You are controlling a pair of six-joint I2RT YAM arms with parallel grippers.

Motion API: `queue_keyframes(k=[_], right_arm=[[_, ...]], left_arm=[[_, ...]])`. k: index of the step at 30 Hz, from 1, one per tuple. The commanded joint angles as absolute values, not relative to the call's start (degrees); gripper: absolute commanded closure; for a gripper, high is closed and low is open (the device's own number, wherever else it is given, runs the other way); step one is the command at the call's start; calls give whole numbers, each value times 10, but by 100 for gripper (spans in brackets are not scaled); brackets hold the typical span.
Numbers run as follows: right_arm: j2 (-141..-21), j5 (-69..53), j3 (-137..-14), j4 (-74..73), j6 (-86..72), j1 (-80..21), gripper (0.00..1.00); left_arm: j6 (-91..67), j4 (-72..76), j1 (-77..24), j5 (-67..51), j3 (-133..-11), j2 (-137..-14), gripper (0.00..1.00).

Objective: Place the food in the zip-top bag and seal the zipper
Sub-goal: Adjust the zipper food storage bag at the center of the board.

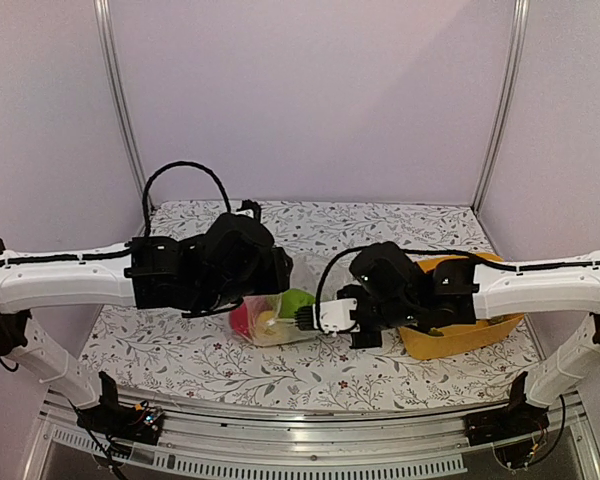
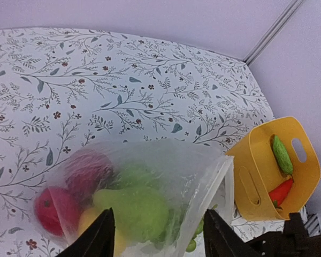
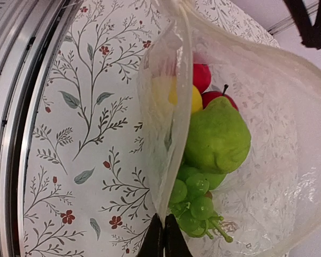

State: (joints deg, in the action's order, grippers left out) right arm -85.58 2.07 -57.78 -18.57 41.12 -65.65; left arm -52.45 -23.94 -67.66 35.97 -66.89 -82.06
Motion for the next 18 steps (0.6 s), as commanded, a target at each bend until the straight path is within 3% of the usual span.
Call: queue_keyframes(k=[1,18], right_arm=[[-809,9,-677,-260,412,-666,100],[-854,6,-736,-301,395,-686,100]], left_arm=[[-535,-324,-662,324,-735,-826,40],[-569,-569,-651,254,-881,-871,37]])
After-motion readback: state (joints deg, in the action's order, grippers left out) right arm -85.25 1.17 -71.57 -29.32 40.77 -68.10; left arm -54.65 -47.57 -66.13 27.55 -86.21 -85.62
